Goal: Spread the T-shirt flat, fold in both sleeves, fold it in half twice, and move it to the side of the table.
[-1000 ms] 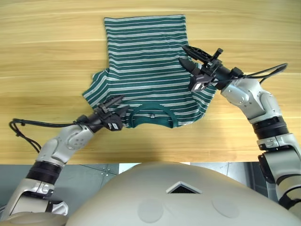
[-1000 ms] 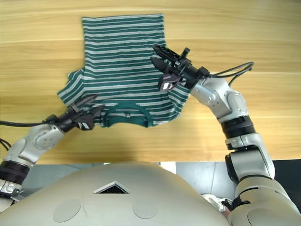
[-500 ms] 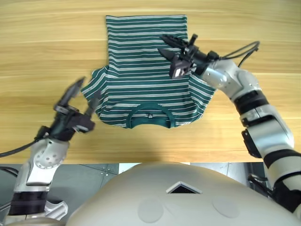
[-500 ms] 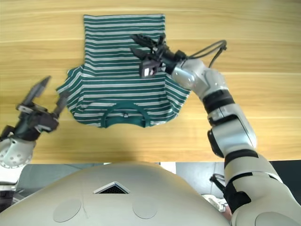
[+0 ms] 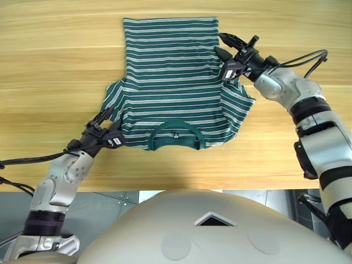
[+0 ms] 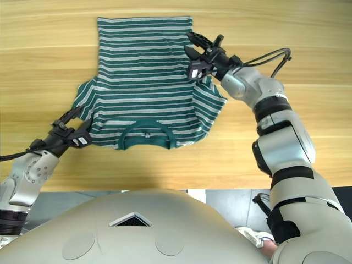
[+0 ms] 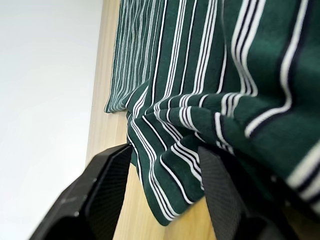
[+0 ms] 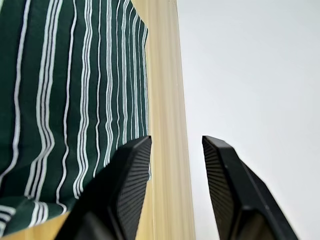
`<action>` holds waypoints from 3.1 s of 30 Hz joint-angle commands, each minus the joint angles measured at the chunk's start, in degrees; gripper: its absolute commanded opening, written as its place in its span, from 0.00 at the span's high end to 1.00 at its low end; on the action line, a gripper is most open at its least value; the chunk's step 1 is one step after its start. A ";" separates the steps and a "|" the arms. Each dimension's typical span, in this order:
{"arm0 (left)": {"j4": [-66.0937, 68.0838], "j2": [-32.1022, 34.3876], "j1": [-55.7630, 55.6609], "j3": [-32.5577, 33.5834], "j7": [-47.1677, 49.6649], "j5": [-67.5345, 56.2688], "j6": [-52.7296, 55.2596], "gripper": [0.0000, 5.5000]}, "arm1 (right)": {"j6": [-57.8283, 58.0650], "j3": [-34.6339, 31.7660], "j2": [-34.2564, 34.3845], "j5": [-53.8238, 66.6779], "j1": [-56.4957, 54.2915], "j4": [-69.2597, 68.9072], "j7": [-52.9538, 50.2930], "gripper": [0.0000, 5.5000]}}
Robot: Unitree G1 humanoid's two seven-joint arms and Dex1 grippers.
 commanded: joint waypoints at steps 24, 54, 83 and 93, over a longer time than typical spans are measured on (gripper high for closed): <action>7.71 0.70 -5.16 10.45 14.06 6.24 13.64 0.56 | 9.30 1.48 8.91 3.95 4.46 11.16 5.41 0.66; 13.88 2.17 -3.84 6.37 16.04 4.93 9.42 0.56 | 3.76 0.92 -2.53 4.25 3.89 1.55 -4.94 0.66; 5.14 4.54 5.67 3.71 8.74 2.97 3.65 0.56 | 14.13 -9.48 -20.08 10.46 38.78 -33.71 18.25 0.66; 6.27 6.42 -0.06 -0.56 5.35 4.95 1.16 0.56 | 12.57 -22.54 -16.16 22.32 37.53 -45.83 11.71 0.66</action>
